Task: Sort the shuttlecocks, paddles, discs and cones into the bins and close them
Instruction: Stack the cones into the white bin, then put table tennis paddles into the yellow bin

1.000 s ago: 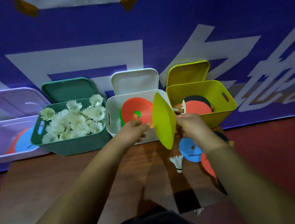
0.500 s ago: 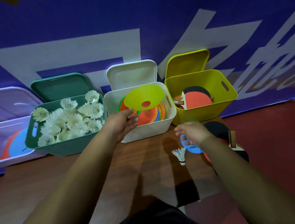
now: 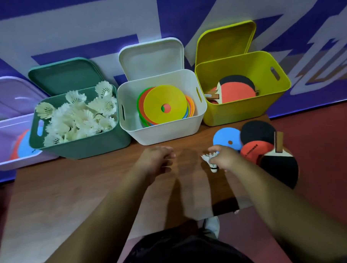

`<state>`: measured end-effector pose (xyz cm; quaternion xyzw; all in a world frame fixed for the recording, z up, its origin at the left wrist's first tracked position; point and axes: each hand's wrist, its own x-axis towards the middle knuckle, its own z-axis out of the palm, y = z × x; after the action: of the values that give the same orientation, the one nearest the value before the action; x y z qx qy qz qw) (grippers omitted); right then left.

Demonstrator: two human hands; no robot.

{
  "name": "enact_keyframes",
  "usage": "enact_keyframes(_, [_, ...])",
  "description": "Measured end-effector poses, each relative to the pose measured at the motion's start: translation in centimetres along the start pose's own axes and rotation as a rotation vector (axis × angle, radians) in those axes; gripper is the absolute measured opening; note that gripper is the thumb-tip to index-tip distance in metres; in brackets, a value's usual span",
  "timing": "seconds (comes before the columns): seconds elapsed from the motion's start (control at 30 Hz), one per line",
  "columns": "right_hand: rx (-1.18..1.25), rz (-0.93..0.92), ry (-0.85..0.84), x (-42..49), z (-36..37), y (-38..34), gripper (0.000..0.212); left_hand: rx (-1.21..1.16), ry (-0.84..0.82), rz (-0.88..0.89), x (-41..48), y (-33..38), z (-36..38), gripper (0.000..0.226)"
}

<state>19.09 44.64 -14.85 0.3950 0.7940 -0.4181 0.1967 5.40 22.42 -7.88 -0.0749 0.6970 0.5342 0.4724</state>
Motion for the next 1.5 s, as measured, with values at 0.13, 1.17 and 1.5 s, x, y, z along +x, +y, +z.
enact_keyframes(0.13, [-0.149, -0.016, 0.062, 0.4, 1.2, 1.9, 0.024, 0.043, 0.020, -0.027, -1.1, -1.7, 0.6, 0.017])
enact_keyframes(1.17, [0.213, -0.688, -0.023, -7.3, 11.4, -41.3, 0.017, -0.355, 0.482, 0.073, -11.0, -6.8, -24.2, 0.019])
enact_keyframes(1.5, [0.045, -0.480, -0.010, -5.3, 13.3, -37.2, 0.017, -0.243, 0.335, 0.054, -6.5, -4.4, -27.6, 0.017])
